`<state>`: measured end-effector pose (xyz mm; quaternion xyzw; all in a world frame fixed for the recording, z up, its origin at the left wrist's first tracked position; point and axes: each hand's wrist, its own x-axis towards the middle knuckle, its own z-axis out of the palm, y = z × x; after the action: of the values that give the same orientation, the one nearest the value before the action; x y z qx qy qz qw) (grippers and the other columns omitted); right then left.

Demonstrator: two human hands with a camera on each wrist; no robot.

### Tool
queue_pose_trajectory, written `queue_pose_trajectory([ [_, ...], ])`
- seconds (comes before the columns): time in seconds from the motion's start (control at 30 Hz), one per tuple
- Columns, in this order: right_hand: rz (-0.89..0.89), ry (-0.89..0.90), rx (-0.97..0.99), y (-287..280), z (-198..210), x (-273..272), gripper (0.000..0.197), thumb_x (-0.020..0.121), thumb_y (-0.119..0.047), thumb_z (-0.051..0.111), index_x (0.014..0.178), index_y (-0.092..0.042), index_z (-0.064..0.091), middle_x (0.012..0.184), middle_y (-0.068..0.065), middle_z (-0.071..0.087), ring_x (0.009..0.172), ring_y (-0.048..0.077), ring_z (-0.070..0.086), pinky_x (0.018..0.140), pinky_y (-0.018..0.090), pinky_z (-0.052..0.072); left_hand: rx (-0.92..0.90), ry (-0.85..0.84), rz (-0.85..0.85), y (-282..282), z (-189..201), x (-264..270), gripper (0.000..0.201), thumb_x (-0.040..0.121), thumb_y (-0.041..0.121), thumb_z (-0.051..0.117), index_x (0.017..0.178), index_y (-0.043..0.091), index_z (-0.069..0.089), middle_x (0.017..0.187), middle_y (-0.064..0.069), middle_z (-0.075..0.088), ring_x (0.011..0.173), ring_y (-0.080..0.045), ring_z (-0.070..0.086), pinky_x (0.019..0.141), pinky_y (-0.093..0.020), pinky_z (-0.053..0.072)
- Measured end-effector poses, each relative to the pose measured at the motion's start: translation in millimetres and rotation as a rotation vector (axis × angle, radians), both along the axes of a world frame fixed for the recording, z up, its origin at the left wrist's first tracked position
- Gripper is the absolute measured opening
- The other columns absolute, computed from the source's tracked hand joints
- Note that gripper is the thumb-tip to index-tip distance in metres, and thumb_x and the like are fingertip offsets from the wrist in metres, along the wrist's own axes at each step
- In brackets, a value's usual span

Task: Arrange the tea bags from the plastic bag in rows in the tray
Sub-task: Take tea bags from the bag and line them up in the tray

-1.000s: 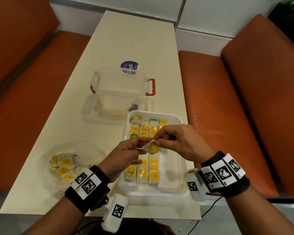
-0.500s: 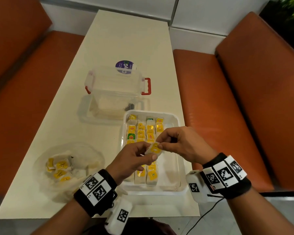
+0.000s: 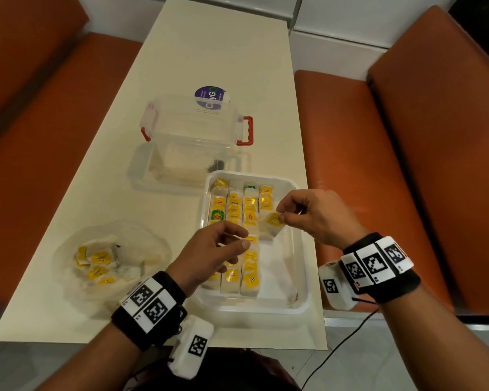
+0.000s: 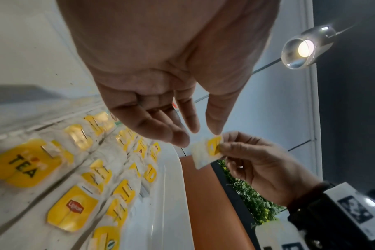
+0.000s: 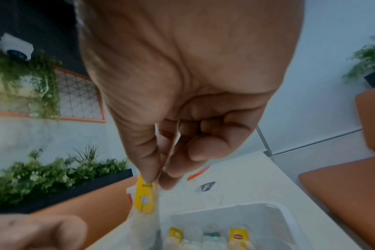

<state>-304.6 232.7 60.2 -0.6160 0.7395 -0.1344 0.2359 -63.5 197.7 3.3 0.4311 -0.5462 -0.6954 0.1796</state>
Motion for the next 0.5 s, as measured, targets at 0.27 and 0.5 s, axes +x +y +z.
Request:
queue_pose_trajectory([
  [0.27,0.107,0.205,0.341,-12.1,-44.4,-0.8,0.004,0.089,-0.037,0.07,0.088,-0.04,0.067,0.079,-0.02,0.062,0.082,0.008,0.063,0.071,0.03,0.054,-0.01,-0.01,0.088,3.3,4.9,31.2,0.006,0.091,0.022,0.071,0.097,0.019,0.071,0.087,-0.004,0.067,0.068,-0.012,0.062,0.058,-0.025,0.046],
  [0.5,0.135,0.308,0.399,-34.7,-72.3,6.6,0.007,0.09,-0.033,0.067,0.095,-0.036,0.07,0.093,-0.011,0.069,0.085,0.012,0.063,0.057,0.024,0.038,0.033,0.0,0.136,13.8,2.3,49.3,0.01,0.088,0.027,0.075,0.094,0.021,0.072,0.089,-0.007,0.068,0.07,-0.014,0.061,0.058,-0.026,0.045],
])
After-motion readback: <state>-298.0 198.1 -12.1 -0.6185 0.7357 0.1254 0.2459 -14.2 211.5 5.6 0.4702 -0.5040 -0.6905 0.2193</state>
